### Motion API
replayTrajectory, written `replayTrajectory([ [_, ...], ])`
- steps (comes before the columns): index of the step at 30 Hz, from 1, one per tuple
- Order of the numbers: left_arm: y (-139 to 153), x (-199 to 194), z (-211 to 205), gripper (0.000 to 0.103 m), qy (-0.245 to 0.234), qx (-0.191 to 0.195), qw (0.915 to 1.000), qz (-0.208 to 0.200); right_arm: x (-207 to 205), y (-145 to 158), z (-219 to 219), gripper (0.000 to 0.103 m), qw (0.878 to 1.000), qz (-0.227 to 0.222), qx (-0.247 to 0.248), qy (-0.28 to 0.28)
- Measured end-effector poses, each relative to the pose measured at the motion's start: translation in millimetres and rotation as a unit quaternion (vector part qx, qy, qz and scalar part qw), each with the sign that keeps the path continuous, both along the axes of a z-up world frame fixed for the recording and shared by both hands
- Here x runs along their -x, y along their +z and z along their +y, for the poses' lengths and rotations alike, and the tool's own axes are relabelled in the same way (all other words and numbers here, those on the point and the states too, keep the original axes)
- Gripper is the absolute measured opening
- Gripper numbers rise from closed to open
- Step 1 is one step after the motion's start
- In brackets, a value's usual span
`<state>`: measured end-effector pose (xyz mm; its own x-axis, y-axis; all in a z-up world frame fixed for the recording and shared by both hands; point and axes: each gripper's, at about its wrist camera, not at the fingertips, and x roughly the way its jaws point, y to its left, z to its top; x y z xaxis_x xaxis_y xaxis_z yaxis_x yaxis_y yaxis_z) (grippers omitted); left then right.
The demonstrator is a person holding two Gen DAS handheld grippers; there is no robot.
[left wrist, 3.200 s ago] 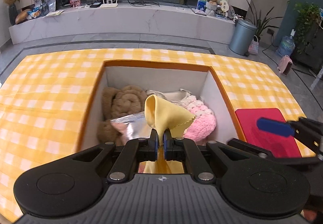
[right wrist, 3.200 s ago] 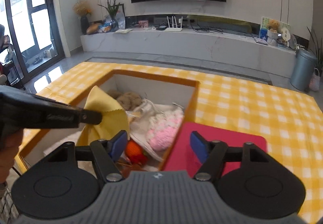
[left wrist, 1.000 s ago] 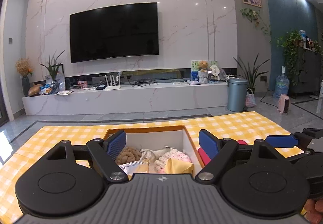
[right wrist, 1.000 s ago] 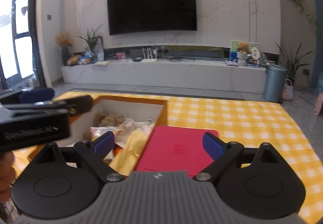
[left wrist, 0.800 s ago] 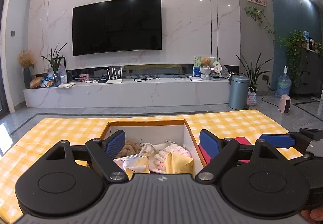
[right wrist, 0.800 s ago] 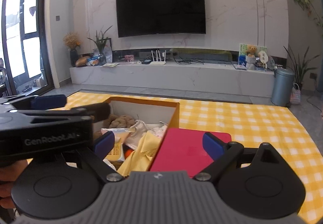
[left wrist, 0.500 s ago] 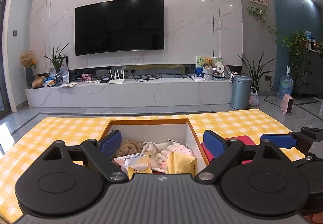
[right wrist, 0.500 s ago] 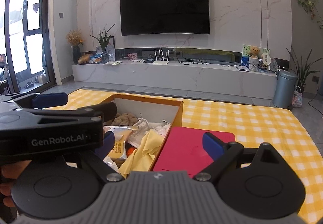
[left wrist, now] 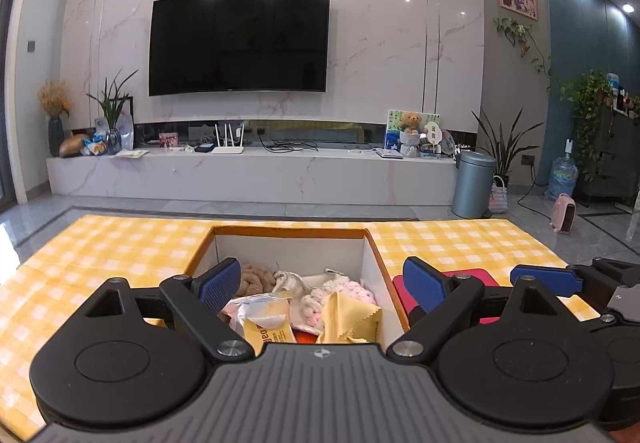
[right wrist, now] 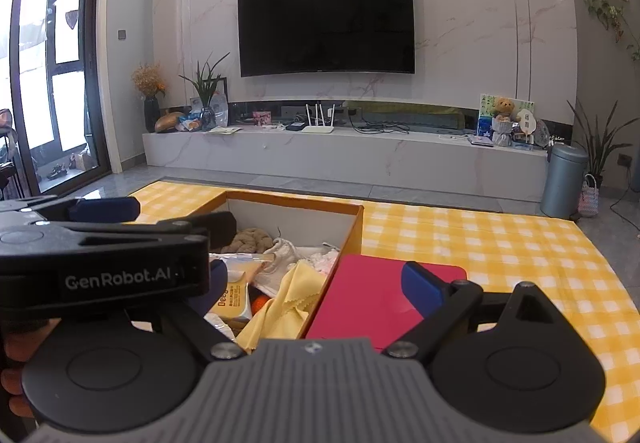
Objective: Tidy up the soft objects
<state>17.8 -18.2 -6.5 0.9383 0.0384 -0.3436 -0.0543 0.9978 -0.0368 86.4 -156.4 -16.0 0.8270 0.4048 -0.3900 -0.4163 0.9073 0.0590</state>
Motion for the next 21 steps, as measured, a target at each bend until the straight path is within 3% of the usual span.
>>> replayTrajectory([
  [21,-1.9,0.5,-4.0,0.103,0.014,-0.021,0.9997,0.005,-1.9,-1.8,4.3,0.092,1.0,0.002,0.012,-0.001],
])
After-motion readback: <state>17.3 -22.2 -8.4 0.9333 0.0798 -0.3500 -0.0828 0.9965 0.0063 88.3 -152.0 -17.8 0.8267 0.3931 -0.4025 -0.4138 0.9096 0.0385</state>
